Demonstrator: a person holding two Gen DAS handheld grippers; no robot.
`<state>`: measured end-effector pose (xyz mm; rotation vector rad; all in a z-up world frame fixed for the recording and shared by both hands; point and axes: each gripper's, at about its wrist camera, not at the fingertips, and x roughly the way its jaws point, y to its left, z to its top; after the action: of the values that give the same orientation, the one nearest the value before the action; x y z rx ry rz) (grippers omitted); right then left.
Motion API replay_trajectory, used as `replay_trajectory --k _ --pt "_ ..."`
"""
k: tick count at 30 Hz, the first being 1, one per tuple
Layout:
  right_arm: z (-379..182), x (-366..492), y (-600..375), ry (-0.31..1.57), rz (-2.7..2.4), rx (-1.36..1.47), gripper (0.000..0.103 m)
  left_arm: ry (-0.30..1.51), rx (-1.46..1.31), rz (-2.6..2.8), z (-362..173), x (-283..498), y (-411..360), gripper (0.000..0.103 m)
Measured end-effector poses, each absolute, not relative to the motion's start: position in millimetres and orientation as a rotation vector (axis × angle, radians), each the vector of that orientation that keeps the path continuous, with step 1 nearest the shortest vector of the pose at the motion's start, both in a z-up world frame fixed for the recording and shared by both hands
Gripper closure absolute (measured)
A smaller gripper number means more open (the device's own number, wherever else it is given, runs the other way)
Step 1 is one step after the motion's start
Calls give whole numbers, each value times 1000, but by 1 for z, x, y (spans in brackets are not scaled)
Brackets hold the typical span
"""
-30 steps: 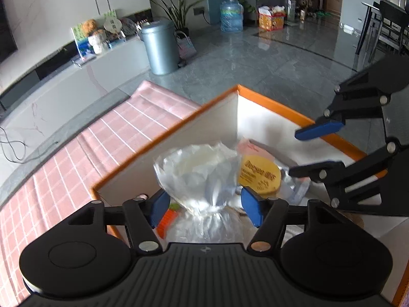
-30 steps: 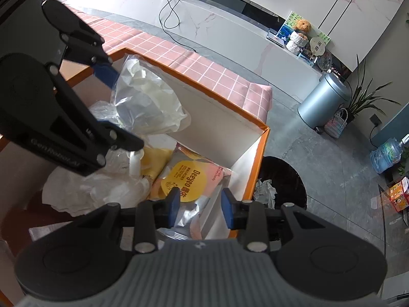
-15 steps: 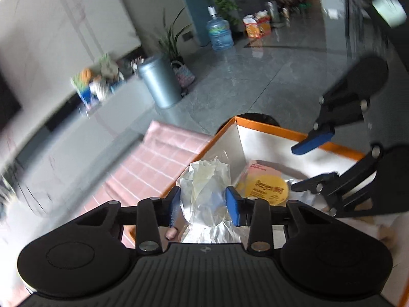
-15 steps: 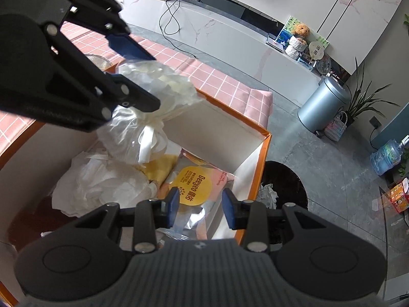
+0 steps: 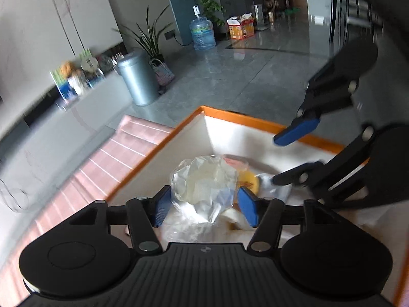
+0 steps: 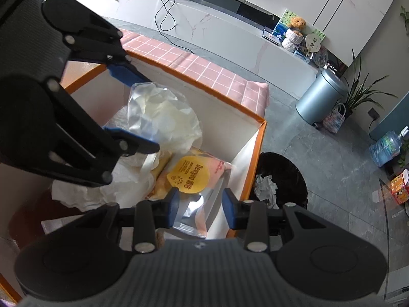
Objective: Organize soft objects
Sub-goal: 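Open the right tool to drop the packet while the left tool releases the bag into the box, then move both tools back toward the cream pouch on the table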
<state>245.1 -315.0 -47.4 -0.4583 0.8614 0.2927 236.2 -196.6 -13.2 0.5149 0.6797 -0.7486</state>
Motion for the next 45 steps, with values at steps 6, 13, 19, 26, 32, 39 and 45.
replay_trajectory --k 6,13,19,26,32,39,45 --pt "-45 238 -313 869 292 -461 61 779 374 -858 -3 238 -184 28" --pt "-44 226 -317 882 284 -455 57 906 344 -917 -18 237 -179 38" --pt "-45 208 -317 886 283 -461 56 885 320 -875 -13 226 -169 38" --pt "-27 190 -317 854 279 -424 54 812 297 -810 14 206 -152 38" --pt "-7 160 -314 774 240 -338 41 725 260 -732 36 175 -128 38" --pt "7 114 -302 674 200 -152 29 580 136 -566 47 135 -87 37" --pt "2 77 -279 583 193 -28 29 537 27 -411 38 105 -41 37"
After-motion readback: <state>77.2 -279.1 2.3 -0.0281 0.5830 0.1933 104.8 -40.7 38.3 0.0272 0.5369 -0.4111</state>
